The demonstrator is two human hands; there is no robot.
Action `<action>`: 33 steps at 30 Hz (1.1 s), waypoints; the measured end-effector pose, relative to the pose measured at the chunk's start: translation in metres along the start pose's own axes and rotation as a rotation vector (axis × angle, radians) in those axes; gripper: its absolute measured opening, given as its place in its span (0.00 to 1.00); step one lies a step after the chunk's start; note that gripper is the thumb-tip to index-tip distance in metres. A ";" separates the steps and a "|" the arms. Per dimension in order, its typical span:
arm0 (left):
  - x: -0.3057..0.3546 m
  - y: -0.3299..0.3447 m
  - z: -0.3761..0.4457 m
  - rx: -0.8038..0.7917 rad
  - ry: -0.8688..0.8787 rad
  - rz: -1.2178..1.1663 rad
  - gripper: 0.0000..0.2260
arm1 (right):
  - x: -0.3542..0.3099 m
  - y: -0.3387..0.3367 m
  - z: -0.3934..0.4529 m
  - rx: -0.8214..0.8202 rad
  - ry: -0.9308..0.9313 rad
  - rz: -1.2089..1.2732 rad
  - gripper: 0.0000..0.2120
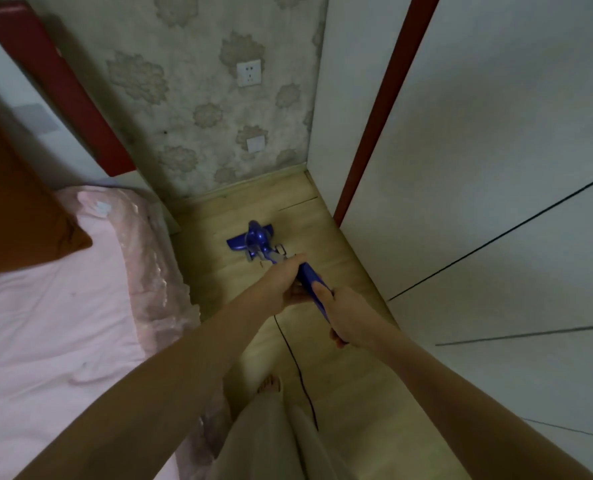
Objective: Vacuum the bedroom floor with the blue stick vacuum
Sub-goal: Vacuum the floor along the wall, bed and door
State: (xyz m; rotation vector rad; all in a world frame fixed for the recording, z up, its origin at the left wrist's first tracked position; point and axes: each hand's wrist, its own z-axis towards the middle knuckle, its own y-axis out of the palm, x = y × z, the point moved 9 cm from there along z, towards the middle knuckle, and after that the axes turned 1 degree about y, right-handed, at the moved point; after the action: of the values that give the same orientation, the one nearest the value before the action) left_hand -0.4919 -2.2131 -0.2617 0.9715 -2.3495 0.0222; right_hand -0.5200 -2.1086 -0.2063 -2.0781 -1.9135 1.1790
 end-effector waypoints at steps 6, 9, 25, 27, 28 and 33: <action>-0.066 0.041 -0.050 -0.064 -0.001 0.046 0.12 | 0.054 -0.003 -0.077 0.012 -0.001 0.020 0.22; -0.102 0.055 -0.076 -0.108 -0.012 0.113 0.16 | 0.080 0.005 -0.119 0.001 0.005 0.065 0.21; -0.156 0.008 -0.145 -0.251 -0.150 0.429 0.13 | 0.091 0.113 -0.196 0.062 0.017 0.630 0.18; -0.152 0.005 -0.136 -0.212 -0.111 0.413 0.14 | 0.089 0.115 -0.186 0.061 0.005 0.603 0.17; -0.150 0.004 -0.131 -0.193 -0.097 0.402 0.14 | 0.089 0.113 -0.181 0.061 0.006 0.592 0.17; -0.122 0.010 -0.082 -0.148 -0.057 0.338 0.15 | 0.087 0.090 -0.129 0.055 0.036 0.537 0.18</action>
State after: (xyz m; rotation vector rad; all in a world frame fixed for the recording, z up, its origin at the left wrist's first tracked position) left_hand -0.3884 -2.1090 -0.2561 0.5037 -2.5018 -0.0471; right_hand -0.3790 -1.9972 -0.2052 -2.6494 -1.3191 1.2403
